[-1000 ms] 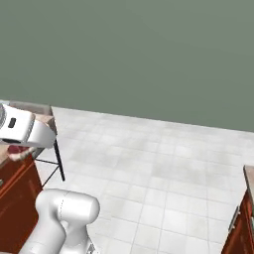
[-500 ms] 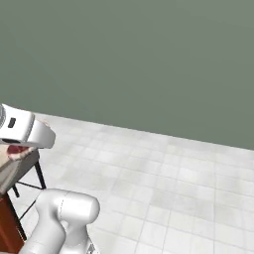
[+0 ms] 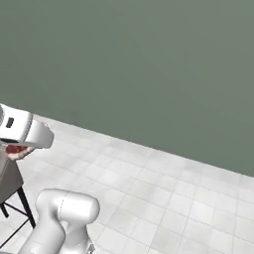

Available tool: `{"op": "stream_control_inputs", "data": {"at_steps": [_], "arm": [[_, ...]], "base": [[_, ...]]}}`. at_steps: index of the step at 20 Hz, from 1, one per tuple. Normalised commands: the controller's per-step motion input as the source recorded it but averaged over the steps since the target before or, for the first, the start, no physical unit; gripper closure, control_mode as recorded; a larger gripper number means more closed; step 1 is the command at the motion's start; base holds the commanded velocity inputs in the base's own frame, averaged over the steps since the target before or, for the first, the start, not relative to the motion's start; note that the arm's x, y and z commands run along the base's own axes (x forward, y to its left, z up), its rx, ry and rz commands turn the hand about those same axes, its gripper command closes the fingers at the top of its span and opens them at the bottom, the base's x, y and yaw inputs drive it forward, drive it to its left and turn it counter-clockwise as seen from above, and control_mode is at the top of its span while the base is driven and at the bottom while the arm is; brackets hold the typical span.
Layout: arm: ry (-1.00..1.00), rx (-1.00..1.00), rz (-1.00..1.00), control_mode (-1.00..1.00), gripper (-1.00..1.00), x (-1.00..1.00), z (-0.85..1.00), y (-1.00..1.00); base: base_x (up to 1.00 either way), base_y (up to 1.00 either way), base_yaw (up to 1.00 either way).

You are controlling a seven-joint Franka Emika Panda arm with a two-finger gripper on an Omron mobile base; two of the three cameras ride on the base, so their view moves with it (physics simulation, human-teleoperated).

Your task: Gather the sweet potatos from the fridge and place them on a tray on the dining counter. Then gather the steaks from the fridge and place them on the other tray.

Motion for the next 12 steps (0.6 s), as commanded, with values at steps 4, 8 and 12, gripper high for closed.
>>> {"op": "stream_control_inputs", "data": {"at_steps": [4,8,12], "arm": [[0.0,0.0,0.0,1.0,1.0,0.0,0.0,0.0],[0.0,0.0,0.0,1.0,1.0,0.0,0.0,0.0],[0.0,0.0,0.0,1.0,1.0,0.0,0.0,0.0]], "base": [[1.0,-0.52,0.43],[1.0,-0.44,0.52],[1.0,-0.41,0.56]]}}
